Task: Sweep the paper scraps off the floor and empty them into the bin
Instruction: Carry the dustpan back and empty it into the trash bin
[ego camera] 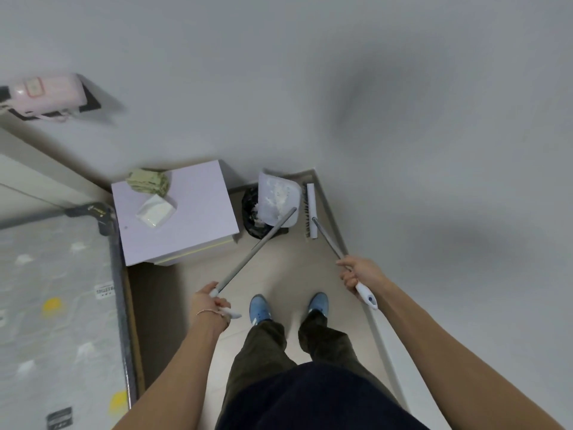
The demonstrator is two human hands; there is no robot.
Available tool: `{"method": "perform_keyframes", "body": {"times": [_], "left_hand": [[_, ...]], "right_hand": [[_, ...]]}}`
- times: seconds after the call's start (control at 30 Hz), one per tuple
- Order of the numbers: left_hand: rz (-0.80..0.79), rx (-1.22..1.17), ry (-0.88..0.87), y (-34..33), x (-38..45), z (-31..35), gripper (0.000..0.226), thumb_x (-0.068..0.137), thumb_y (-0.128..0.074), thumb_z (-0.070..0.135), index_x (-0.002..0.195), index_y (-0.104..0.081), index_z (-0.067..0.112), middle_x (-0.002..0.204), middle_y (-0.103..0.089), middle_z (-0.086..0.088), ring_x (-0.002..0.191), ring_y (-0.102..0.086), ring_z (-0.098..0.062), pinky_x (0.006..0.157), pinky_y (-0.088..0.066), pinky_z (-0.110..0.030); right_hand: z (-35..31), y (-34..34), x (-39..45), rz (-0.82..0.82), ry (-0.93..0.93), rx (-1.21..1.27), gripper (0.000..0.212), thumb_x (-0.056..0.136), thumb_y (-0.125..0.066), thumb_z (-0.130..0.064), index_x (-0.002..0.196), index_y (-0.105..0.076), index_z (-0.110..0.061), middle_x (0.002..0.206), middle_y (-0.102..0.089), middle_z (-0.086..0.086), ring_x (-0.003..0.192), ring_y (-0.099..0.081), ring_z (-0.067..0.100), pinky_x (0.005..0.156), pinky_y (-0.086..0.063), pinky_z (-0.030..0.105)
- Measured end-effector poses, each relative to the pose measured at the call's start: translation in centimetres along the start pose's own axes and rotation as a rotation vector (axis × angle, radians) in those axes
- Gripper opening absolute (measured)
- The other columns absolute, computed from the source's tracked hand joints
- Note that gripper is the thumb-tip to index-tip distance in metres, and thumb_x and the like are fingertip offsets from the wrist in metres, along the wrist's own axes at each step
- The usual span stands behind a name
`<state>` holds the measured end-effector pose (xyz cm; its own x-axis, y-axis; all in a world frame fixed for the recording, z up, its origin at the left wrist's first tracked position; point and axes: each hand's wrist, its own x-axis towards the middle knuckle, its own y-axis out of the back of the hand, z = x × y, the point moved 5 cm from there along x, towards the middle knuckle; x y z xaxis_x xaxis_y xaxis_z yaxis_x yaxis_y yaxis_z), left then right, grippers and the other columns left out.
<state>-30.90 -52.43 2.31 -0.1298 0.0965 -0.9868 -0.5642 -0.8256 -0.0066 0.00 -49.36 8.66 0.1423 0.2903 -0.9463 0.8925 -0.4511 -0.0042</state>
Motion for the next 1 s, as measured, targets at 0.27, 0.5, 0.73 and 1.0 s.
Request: {"method": "perform_keyframes", "body": {"times": [0.27,0.5,0.73,1.0], "left_hand": [[-0.011,-0.12,0.068,0.3,3.7,-0.4,0.019,0.089,-0.047,0.016,0.071,-0.055,0.017,0.041,-0.027,0.002,0.024,-0.026,-0.007,0.054,-0.041,-0.017],[-0.013,-0.101,0.065,0.3,4.7,-1.2,0.02,0.089,-0.048,0.016,0.071,-0.056,0.017,0.059,-0.028,0.002,0.026,-0.028,-0.006,0.042,-0.035,-0.013],[-0.031,-0.178,0.148,0.8,3.7,-2.0,0.013,0.088,-0.054,0.016,0.075,-0.055,0.014,0.039,-0.031,0.001,0.025,-0.028,-0.007,0.045,-0.034,-0.013],[-0.088,-0.266,0.233,0.5,3.1,-2.6,0.024,0.092,-0.051,0.018,0.07,-0.047,0.013,0.032,-0.025,0.002,0.021,-0.026,-0.007,0.037,-0.028,-0.006]], "right_hand": [[-2.0,-1.1,0.0,-0.012,-0.007,-0.082,0.014,0.095,-0.053,-0.006,0.094,-0.045,-0.017,0.056,-0.028,-0.001,0.028,-0.026,0.004,0.026,-0.025,0.012],[-3.8,-1.8,-0.4,-0.053,0.003,-0.102,0.022,0.094,-0.053,-0.004,0.087,-0.04,-0.02,0.063,-0.024,-0.001,0.027,-0.026,0.002,0.026,-0.024,0.011],[-5.0,-2.1,0.1,-0.079,0.019,-0.147,0.026,0.094,-0.053,-0.003,0.083,-0.038,-0.022,0.063,-0.025,-0.002,0.028,-0.027,0.002,0.027,-0.025,0.012],[-5.4,-2.4,0.1,-0.079,0.047,-0.145,0.03,0.093,-0.052,-0.001,0.08,-0.035,-0.022,0.063,-0.024,-0.002,0.028,-0.027,0.002,0.026,-0.024,0.012]]}}
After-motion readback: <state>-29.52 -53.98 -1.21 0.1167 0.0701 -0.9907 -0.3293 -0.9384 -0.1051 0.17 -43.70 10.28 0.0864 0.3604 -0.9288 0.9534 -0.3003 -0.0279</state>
